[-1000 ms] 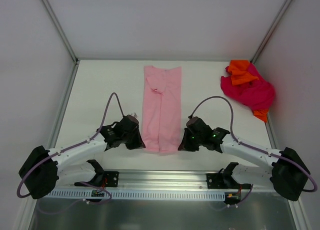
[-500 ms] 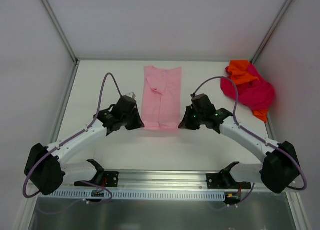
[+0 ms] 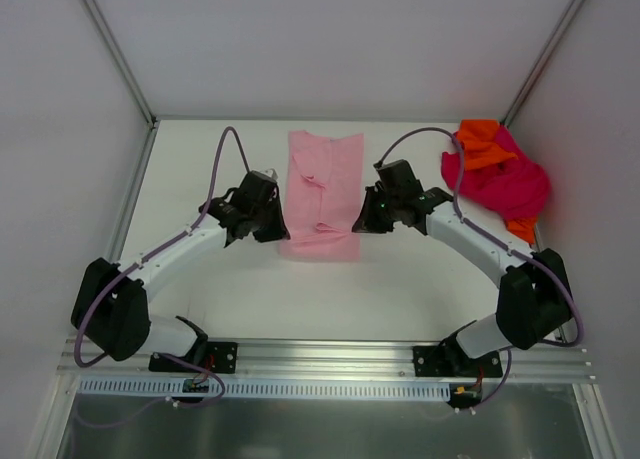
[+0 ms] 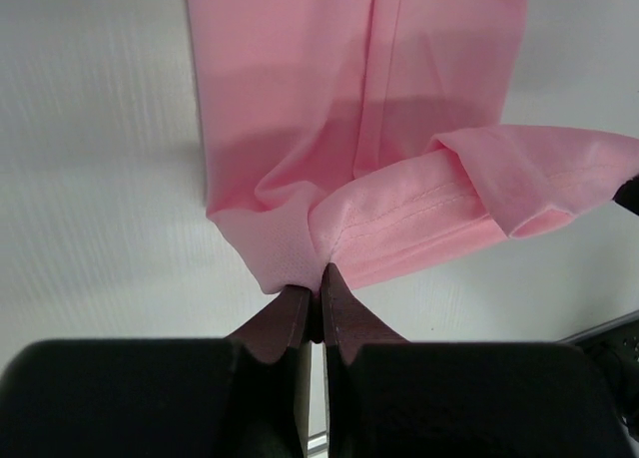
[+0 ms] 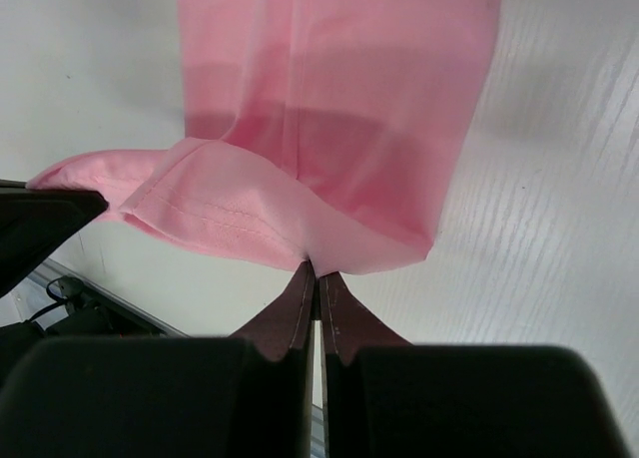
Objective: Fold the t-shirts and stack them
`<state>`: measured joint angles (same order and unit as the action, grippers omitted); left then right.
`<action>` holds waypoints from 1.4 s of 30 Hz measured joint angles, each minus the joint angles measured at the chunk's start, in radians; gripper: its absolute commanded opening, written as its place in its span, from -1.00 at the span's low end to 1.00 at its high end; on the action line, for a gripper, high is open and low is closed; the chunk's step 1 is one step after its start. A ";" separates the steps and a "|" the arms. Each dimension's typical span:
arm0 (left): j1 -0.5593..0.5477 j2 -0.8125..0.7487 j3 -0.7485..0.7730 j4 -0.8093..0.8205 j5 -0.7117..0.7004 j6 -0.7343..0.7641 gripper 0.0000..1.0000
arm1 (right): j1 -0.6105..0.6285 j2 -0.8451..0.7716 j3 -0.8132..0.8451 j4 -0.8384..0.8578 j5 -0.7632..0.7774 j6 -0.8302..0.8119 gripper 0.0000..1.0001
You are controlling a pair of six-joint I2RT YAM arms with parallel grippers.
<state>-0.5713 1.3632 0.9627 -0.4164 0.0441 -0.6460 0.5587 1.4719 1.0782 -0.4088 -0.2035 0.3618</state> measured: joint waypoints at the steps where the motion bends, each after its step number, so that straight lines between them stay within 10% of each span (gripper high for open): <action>1: 0.005 0.006 0.004 0.002 0.000 0.004 -1.00 | -0.002 0.009 0.007 0.000 -0.001 -0.005 -0.98; 42: 0.143 0.259 0.223 0.038 0.086 0.098 -1.00 | -0.075 0.206 0.219 -0.027 -0.007 -0.143 -0.98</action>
<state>-0.4282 1.6226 1.1858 -0.3782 0.1299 -0.5476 0.4835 1.6779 1.2972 -0.4355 -0.2104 0.2188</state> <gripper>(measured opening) 0.022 0.028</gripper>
